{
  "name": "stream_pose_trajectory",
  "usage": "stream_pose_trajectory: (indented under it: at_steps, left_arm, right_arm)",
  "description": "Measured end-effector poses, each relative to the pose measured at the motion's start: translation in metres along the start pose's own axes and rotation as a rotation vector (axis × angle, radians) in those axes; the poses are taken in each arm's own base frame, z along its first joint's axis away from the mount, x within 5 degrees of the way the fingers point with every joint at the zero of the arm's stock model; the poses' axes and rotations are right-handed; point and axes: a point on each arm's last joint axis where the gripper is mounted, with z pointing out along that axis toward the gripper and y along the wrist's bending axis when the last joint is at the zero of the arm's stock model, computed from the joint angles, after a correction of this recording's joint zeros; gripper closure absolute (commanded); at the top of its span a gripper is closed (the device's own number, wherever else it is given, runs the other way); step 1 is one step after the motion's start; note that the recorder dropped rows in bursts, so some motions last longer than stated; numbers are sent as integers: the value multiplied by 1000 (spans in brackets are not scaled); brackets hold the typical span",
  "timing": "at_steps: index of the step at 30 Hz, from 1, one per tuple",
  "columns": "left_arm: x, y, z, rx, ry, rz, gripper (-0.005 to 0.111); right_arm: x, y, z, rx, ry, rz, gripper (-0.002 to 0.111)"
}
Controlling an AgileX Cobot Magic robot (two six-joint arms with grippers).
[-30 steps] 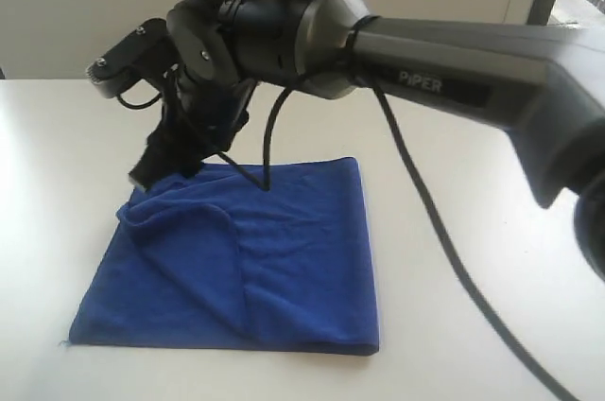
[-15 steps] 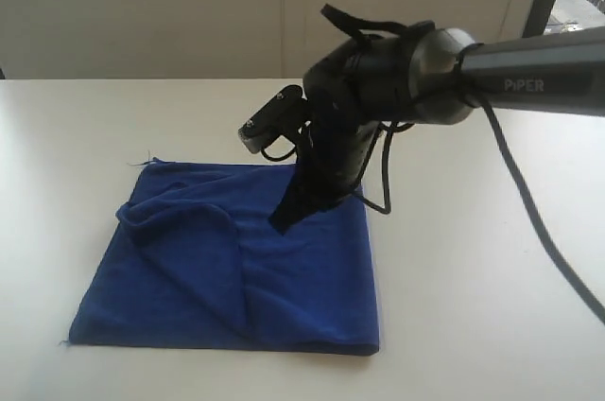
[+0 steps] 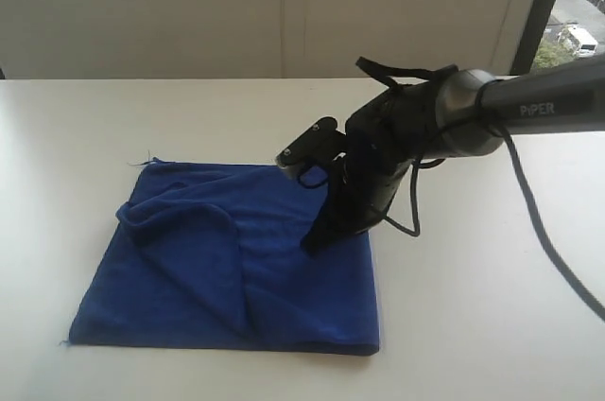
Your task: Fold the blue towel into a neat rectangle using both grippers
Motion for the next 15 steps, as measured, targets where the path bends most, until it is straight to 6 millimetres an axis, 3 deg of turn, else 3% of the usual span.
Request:
stream_pose_trajectory:
  at_steps: [15]
  left_arm:
    - [-3, 2, 0, -25, -32, -32, 107]
  right_arm:
    - [13, -8, 8, -2, 13, 30, 108]
